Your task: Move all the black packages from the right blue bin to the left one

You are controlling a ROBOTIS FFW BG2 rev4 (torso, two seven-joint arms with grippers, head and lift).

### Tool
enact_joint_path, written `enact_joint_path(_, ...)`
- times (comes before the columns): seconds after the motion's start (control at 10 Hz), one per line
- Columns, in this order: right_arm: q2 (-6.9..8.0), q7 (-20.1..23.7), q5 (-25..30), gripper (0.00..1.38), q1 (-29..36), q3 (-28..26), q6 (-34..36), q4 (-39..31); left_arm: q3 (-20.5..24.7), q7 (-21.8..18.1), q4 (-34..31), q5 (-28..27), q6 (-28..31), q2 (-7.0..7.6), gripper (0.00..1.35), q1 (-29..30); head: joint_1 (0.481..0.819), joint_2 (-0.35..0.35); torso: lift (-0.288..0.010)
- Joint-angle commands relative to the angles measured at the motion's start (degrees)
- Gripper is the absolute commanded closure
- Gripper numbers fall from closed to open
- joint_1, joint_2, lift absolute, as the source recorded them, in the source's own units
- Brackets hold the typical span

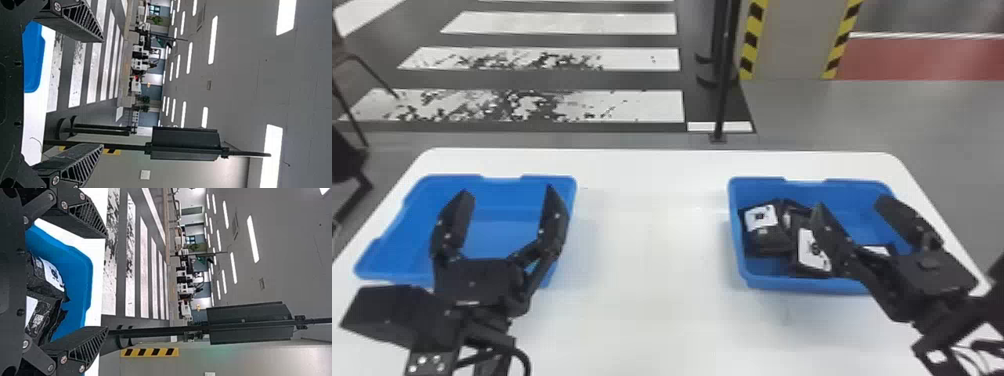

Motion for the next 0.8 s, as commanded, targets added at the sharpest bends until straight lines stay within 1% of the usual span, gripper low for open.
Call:
enact_joint_path(0.0,0.00,0.00,-0.02,0.21,0.01,0.00,-0.21,0.08,-0.02,0.00,0.00,-0.13,-0.14,0.02,0.11,0.00,0.695,-0.003,-0.180)
enact_joint_path(0.4,0.00,0.44,-0.25,0.21,0.01,0.00,-1.61,0.79,-0.02,0.00,0.14,-0.24,-0.14,0.02,0.11,0.00,0.695,-0.003,-0.180)
enact_joint_path(0.7,0.00,0.44,-0.25,0.21,-0.69,0.00,-0.49,0.93,-0.02,0.00,0.14,-0.58,0.00,0.02,0.11,0.00,0.695,-0.004,-0.180)
